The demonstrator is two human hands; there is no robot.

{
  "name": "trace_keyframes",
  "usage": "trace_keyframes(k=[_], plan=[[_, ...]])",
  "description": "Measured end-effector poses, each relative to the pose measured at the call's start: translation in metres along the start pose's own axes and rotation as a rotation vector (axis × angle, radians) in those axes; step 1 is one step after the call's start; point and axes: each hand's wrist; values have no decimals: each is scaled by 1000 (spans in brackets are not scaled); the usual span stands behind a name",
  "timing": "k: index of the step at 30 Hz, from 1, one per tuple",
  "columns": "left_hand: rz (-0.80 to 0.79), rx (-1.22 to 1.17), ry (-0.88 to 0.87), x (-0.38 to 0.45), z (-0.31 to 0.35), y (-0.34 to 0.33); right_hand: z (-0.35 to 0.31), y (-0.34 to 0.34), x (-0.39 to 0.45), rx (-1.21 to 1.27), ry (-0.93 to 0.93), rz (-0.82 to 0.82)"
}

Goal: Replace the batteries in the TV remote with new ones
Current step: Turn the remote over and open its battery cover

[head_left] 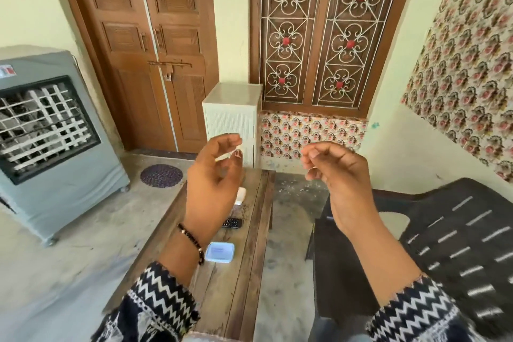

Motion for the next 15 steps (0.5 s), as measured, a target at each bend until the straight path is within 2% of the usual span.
trace_keyframes(k=[6, 15], plan=[[45, 53, 219, 27, -93, -22, 85, -4, 52, -18, -202, -73], [230, 112, 425, 68, -169, -27, 163, -34, 128, -32, -422, -208]])
Point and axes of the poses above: each hand's wrist, its own x-axis towards the middle knuckle, its own y-axis out of the back of the hand, z = x × y, and after that the axes turned 7 degrees about x, right-handed
